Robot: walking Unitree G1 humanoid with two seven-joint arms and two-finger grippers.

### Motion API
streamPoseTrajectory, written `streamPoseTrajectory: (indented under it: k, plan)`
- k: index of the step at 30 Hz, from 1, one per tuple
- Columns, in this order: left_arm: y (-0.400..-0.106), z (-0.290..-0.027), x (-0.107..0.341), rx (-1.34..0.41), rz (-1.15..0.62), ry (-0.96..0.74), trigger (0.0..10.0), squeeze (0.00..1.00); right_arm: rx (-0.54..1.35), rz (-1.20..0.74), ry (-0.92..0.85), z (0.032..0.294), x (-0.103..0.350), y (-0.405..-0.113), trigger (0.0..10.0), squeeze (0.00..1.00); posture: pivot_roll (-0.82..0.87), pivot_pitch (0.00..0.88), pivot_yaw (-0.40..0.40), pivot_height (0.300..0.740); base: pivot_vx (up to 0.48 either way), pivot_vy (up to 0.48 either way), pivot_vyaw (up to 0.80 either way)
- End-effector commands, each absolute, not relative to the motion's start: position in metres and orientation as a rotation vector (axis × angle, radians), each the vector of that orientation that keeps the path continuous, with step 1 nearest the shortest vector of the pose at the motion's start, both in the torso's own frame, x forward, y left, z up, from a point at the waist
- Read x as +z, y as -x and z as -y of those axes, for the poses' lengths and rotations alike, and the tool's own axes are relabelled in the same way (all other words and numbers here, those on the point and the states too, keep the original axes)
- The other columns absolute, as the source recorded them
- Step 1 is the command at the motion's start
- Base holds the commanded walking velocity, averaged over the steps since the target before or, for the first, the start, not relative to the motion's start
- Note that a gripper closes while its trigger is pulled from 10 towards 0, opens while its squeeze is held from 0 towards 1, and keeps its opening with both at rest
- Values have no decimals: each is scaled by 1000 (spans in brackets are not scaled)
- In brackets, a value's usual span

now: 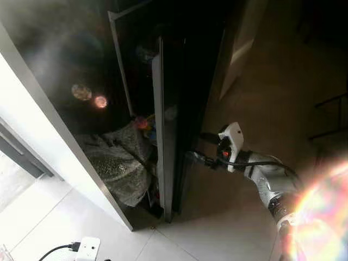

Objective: Restocking fridge

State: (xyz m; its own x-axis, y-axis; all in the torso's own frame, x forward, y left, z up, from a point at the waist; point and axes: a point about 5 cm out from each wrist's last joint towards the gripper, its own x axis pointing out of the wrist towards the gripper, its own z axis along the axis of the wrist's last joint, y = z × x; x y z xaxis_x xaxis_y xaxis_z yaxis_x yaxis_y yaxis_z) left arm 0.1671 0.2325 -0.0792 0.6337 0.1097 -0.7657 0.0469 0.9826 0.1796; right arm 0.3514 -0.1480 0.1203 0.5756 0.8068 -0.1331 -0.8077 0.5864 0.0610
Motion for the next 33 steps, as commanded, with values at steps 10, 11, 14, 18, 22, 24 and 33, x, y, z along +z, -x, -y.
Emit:
streamPoseTrajectory:
  k: [10,11,14,18,22,24,33]
  plan:
    - [-156,-235,-84,54,-931,-194,10000,0,1026,-63,14,116,150,-368,10000,0,39,145,-15,740,0,0,0]
    - [-156,-234,-84,53,-931,-194,10000,0,1028,-50,10,113,154,-369,10000,0,39,145,-15,740,0,0,0]
    - [-157,-234,-84,53,-931,-194,10000,0,1030,-31,4,109,160,-372,10000,0,37,146,-15,740,0,0,0]
    - [-157,-234,-84,49,-933,-197,10000,0,990,27,-12,90,179,-381,10000,0,29,144,-11,740,0,0,0]
    - [-157,-232,-84,45,-930,-196,10000,0,1038,68,-8,56,197,-383,10000,0,34,139,-12,740,0,0,0]
    - [-158,-231,-84,43,-925,-195,10000,0,1068,87,-4,39,206,-382,10000,0,37,136,-14,740,0,0,0]
    - [-165,-226,-82,40,-895,-193,10000,0,1199,112,45,-12,225,-372,10000,0,52,124,-19,740,0,0,0]
